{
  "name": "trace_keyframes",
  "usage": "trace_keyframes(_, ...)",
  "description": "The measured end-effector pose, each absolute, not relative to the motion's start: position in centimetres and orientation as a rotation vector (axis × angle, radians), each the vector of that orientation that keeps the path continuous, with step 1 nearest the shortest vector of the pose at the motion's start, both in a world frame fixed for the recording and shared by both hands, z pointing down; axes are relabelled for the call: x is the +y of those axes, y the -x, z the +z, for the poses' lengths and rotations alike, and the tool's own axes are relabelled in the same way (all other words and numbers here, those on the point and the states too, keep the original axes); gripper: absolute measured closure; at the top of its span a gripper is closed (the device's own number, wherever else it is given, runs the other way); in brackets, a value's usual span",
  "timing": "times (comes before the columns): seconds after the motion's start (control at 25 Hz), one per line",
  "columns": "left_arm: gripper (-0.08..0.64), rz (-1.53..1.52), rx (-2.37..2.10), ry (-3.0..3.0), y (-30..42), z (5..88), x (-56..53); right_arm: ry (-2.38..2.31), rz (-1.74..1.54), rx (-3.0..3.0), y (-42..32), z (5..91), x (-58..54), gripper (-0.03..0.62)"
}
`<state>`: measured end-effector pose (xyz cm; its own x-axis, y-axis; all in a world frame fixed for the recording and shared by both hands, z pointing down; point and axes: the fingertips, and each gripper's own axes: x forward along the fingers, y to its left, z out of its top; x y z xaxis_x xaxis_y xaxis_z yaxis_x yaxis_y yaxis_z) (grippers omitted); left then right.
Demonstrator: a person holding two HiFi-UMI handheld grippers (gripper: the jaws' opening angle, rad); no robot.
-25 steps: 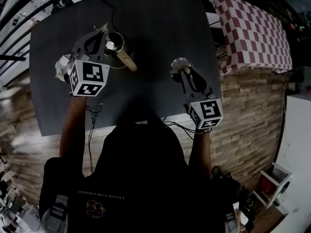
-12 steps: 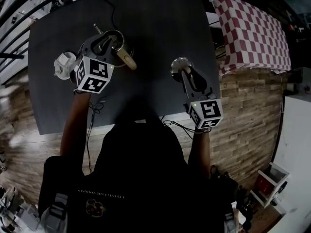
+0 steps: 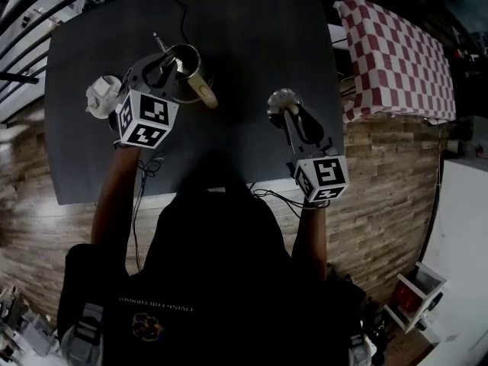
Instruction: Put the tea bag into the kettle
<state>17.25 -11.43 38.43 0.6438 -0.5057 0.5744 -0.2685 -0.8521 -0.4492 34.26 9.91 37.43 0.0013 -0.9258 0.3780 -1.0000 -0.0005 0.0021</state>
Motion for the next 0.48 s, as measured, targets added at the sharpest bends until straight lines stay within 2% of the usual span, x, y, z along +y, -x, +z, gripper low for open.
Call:
trace_keyframes(0.08, 0.49, -1.022, 0.643, 2.54, -16.6, 38.2, -11.4, -2.002, 0.391, -2.013, -34.1, 37.3, 9.7, 0.494)
trace_keyframes(0.16, 0.554, -1.006, 0.677, 2.547, -15.8, 38.1, -11.3, -1.992, 0.388, -2.021, -33.8, 37.2, 9.2, 0.494)
trace_keyframes(0.48, 0.554, -1.011, 0.786, 2.592, -11.7, 38.3, -9.8, -1.919, 0.365, -2.066, -32.6, 37.3, 7.4, 0.494)
